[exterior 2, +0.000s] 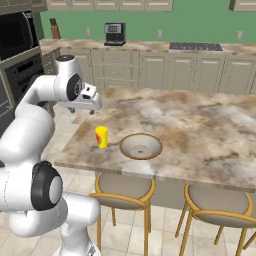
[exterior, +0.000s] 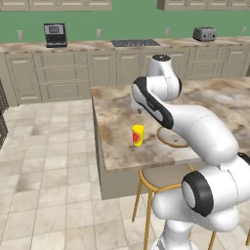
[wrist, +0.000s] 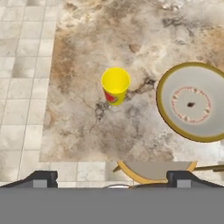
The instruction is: Place the cup inside the bowl on the dining table and move the bowl to any counter.
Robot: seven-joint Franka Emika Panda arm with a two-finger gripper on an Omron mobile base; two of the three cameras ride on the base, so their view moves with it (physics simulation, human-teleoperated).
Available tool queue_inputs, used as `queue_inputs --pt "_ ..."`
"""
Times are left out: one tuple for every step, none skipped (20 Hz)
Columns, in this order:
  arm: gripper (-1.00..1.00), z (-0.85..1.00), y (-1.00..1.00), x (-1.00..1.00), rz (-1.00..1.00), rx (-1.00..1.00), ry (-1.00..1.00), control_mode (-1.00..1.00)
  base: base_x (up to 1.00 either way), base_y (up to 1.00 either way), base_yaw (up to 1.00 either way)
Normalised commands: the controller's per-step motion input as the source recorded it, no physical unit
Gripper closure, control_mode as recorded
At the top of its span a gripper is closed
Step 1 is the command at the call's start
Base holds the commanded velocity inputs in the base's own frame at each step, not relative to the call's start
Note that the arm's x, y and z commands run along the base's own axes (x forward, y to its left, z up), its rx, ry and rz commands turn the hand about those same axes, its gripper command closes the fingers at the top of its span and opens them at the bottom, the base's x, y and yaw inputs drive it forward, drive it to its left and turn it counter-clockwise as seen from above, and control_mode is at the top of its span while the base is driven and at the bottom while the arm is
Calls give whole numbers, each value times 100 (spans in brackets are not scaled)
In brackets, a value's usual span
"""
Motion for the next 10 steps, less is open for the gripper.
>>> queue_inputs --pt "-100 0 0 19 -4 0 -8 -100 0 0 0" --pt "-100 0 0 17 -2 2 -8 -100 0 0 0" --pt "-100 -3 -6 13 0 6 -9 -100 0 0 0" --pt "-100 -4 -9 11 0 9 -9 -100 0 0 0" --pt "-100 -9 -14 10 0 13 -10 -100 0 0 0" --pt "-100 -9 -18 9 0 15 -9 -100 0 0 0" --pt "-100 -6 -19 9 0 16 -4 -100 0 0 0" --pt "-100 -9 -19 0 0 19 -6 -100 0 0 0" --pt "-100 -11 -22 0 0 21 -7 -100 0 0 0" --pt "-100 -11 -26 0 0 23 -8 -100 0 0 0"
